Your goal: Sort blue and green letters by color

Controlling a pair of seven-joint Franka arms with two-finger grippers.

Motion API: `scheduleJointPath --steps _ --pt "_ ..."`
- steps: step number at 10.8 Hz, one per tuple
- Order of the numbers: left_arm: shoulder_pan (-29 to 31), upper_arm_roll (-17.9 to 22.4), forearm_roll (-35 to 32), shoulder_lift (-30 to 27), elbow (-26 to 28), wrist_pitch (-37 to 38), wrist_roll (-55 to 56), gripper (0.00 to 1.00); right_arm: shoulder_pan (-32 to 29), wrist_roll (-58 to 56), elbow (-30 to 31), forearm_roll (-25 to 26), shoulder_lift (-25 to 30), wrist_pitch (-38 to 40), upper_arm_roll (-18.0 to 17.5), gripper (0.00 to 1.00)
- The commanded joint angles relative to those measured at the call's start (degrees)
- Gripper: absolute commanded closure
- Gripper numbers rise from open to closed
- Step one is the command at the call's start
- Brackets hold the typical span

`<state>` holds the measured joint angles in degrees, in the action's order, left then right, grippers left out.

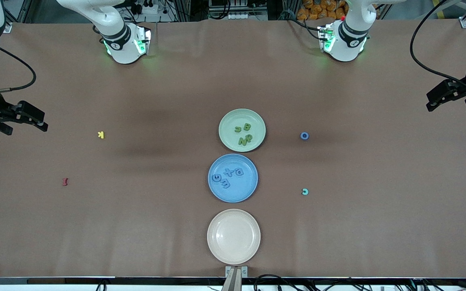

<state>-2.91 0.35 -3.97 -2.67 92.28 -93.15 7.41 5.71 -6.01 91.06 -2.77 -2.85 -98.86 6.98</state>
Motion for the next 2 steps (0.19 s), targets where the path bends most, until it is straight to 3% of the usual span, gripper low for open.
scheduleJointPath --steps 1,2 --pt "-0.3 -0.8 -0.3 -0.1 -1.8 2.2 -1.3 0.00 -0.2 -0.1 1.4 -0.5 1.5 -0.2 -0.1 0.00" --pt "-0.3 -0.9 1.1 0.5 -2.1 2.2 -1.3 0.00 -0.2 -0.1 1.4 -0.5 1.5 -0.2 -0.1 0.00"
